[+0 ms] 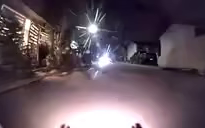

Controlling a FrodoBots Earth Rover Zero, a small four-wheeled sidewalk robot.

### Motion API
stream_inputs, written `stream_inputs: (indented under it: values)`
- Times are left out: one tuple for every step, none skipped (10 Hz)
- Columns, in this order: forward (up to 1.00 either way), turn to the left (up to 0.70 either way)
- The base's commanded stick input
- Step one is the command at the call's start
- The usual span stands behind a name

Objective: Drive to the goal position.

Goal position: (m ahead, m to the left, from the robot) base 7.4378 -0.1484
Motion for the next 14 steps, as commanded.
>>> stream_inputs:
  values:
    - [0.85,0.0]
    - [0.85,0.0]
    - [0.85,0.0]
    - [0.85,0.0]
    - [0.85,0.0]
    - [0.85,-0.19]
    - [0.85,-0.34]
    - [0.85,-0.33]
    - [0.85,-0.21]
    - [0.85,-0.07]
    - [0.85,0.0]
    - [0.85,0.0]
    - [0.85,0.0]
    - [0.85,0.0]
